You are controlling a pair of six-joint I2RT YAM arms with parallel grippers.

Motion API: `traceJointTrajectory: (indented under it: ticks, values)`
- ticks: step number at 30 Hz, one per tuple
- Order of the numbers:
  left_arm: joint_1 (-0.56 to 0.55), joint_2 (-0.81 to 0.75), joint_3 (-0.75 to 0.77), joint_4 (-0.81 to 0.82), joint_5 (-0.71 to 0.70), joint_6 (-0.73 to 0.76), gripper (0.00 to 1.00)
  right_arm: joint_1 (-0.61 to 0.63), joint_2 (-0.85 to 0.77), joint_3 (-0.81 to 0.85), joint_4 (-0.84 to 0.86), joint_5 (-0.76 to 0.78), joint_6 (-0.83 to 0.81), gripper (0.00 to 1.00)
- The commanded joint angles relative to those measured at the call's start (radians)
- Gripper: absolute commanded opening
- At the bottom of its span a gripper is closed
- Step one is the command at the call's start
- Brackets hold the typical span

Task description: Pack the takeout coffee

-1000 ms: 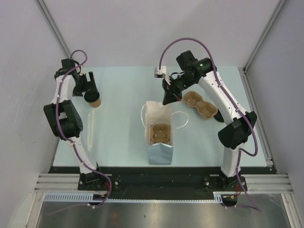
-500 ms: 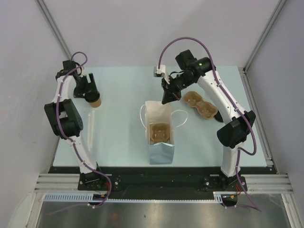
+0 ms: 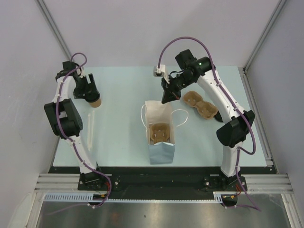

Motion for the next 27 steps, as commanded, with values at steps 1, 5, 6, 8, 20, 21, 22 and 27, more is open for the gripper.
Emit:
traceJointTrajectory:
  ticks: [1,5,6,8,20,21,22,27]
  values:
    - [0.021,0.021,-0.013,-0.001,-0.005,-0.018,0.91,0.002,0.010,0.040,-0.070,-0.008,0.005,0.00]
    - [0.022,0.001,-0.010,-0.001,0.004,-0.016,0.83,0.003,0.013,0.045,-0.071,-0.007,0.008,0.00]
    - [0.022,-0.010,-0.010,-0.003,0.008,-0.015,0.77,0.003,0.013,0.045,-0.068,-0.006,0.008,0.00]
    - [0.022,-0.033,-0.010,-0.001,0.025,0.000,0.73,0.003,0.013,0.046,-0.068,-0.002,0.010,0.00]
    - [0.001,-0.356,0.074,-0.070,0.341,0.301,0.38,0.000,-0.045,0.017,0.091,0.061,0.211,0.00]
    - [-0.007,-0.378,0.089,-0.092,0.370,0.348,0.37,0.000,-0.058,0.004,0.108,0.061,0.229,0.00]
    - [-0.027,-0.422,0.096,-0.106,0.407,0.379,0.37,0.000,-0.073,-0.016,0.128,0.061,0.244,0.00]
    - [-0.167,-0.597,0.100,-0.182,0.583,0.589,0.37,0.014,-0.195,-0.171,0.286,0.096,0.341,0.00]
